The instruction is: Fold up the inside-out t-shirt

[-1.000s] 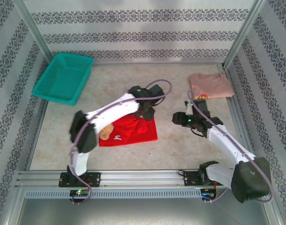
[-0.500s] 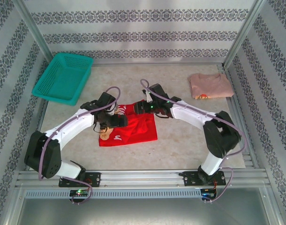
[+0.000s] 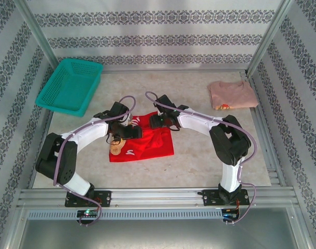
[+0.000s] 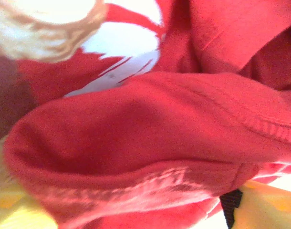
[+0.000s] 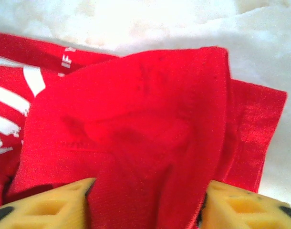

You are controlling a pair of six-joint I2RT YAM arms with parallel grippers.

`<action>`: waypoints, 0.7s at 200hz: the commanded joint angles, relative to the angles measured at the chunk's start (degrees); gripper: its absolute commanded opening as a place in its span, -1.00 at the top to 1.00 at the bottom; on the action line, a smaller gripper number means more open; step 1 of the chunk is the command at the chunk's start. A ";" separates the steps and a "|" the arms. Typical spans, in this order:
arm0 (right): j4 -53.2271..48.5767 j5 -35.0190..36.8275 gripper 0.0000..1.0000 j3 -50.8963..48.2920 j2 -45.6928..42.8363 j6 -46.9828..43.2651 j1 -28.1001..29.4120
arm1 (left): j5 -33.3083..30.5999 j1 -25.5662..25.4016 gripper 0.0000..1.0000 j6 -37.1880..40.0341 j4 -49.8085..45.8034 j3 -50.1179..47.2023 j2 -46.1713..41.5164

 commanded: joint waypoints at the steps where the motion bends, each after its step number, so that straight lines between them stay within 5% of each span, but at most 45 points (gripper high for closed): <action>1: -0.92 0.42 0.04 2.01 1.09 -0.52 -1.84 | 5.14 0.44 -0.51 2.18 6.01 -0.49 0.12; 72: -0.07 -7.56 0.71 4.55 3.89 -0.28 -6.23 | 10.21 -4.80 0.41 4.21 12.41 -2.25 -1.09; 102: 0.13 -13.42 0.69 6.87 5.60 0.35 -8.19 | 6.46 -10.95 0.65 6.85 12.15 -0.47 -1.66; 140: -0.51 -19.58 0.58 9.59 8.56 0.81 -10.61 | 3.32 -18.45 0.73 7.67 15.15 2.74 3.19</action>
